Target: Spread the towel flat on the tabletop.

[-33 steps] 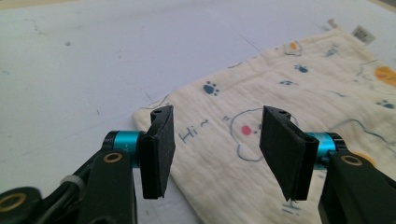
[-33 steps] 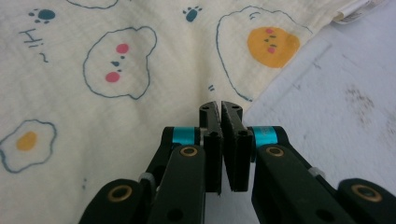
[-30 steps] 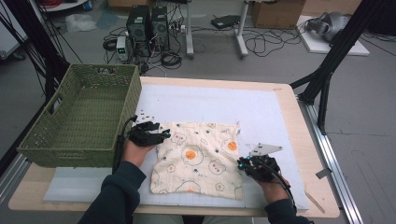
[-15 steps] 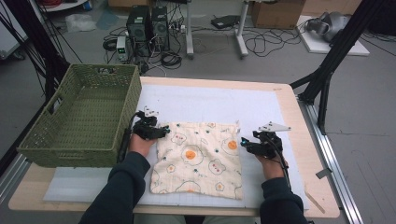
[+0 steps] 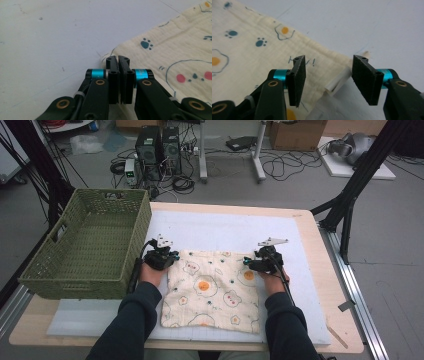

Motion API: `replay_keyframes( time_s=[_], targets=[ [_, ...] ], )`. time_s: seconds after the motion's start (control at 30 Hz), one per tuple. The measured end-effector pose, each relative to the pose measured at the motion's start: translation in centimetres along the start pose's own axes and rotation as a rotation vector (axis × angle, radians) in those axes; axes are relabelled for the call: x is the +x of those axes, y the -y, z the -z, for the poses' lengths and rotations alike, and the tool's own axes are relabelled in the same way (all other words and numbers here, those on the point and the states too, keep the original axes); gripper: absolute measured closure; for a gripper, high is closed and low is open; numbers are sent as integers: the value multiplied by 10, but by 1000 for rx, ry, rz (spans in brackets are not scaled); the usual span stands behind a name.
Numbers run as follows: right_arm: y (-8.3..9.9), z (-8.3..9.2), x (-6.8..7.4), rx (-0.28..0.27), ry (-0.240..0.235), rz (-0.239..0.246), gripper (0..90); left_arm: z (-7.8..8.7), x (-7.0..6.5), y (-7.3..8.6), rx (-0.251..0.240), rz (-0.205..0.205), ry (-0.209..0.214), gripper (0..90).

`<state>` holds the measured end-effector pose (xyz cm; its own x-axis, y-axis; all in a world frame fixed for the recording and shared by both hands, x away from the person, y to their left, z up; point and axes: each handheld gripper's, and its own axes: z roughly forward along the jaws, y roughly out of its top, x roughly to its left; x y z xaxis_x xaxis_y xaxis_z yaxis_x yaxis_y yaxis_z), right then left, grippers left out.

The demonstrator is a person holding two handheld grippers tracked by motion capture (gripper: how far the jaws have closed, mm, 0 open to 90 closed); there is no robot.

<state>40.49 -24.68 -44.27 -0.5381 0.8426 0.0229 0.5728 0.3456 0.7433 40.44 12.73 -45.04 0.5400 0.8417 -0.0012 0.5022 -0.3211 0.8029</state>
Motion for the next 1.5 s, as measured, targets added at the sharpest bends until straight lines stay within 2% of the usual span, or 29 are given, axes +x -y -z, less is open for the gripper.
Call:
replay_keyframes(
  time_s=[0.03, 0.1, 0.13, 0.17, 0.2, 0.27, 0.3, 0.37, 0.47, 0.53, 0.6, 0.63, 0.67, 0.73, 0.77, 0.8, 0.87, 0.93, 1.0, 1.07, 1.13, 1.17, 1.27, 1.4, 1.43, 1.47, 1.5],
  targets=[
    [0, -5, 2, 29, 7, 16, 544, 0, 2, 0, -2, 10, 0, 867],
    [0, -6, 3, 10, -21, 9, 745, 1, 4, 0, -15, 29, -8, 867],
    [-1, -5, 5, 18, -21, 30, 814, 2, 5, 0, -30, 43, -7, 867],
    [-2, -3, 6, 27, 13, 73, 841, 3, 6, -1, -45, 56, -1, 867],
    [-2, -2, 5, 31, 34, 91, 845, 3, 5, -2, -59, 62, 1, 867],
    [-2, 2, 0, 21, 62, 63, 845, 2, 1, -4, -82, 58, 2, 867],
    [-2, 5, -5, -2, 74, 44, 845, 1, -1, -7, -65, 45, 7, 867],
    [-2, 8, -8, -18, 103, 43, 845, -2, -7, -15, -82, 11, -5, 868],
    [-2, 7, -10, -17, 134, 49, 843, -5, -7, -21, -111, 20, -25, 868],
    [-2, 7, -11, -32, 139, 51, 842, -10, -3, -23, -79, 16, -27, 867],
    [-4, 6, -10, -52, 155, 71, 842, -12, -2, -22, -86, 20, -43, 863],
    [-5, 5, -9, -49, 156, 78, 838, -12, -1, -22, -81, 23, -57, 844],
    [-8, 3, -9, -43, 157, 84, 820, -13, 0, -21, -73, 33, -78, 786],
    [-12, 1, -8, -38, 175, 97, 711, -13, 3, -19, -52, 69, -100, 611],
    [-14, 2, -8, -49, 180, 84, 686, -12, 5, -19, -45, 92, -101, 541],
    [-15, 5, -9, -71, 184, 76, 679, -10, 7, -18, -41, 100, -100, 508],
    [-15, 13, -13, -93, 175, 59, 666, -7, 8, -18, -42, 100, -90, 506],
    [-13, 22, -17, -97, 160, 45, 650, -4, 7, -18, -35, 94, -82, 515],
    [-12, 29, -20, -104, 162, 35, 624, -3, 6, -17, -16, 92, -99, 525],
    [-11, 38, -23, -119, 151, 24, 624, -3, 3, -16, -6, 89, -81, 548],
    [-10, 45, -24, -119, 142, 35, 625, -3, -1, -14, -13, 71, -56, 569],
    [-9, 47, -24, -116, 139, 39, 625, -5, -3, -13, -6, 58, -55, 586],
    [-2, 50, -20, -105, 118, 58, 610, -11, -3, -9, 20, 70, -37, 585],
    [16, 45, -15, -62, 83, 61, 605, -12, -5, -8, 18, 68, -37, 590],
    [19, 44, -15, -58, 76, 55, 605, -11, -5, -8, 14, 56, -17, 674],
    [22, 43, -14, -50, 62, 48, 605, -10, -7, -8, 14, 23, -15, 831],
    [25, 41, -13, -36, 49, 35, 604, -10, -8, -9, 18, 12, -25, 868]
  ],
)
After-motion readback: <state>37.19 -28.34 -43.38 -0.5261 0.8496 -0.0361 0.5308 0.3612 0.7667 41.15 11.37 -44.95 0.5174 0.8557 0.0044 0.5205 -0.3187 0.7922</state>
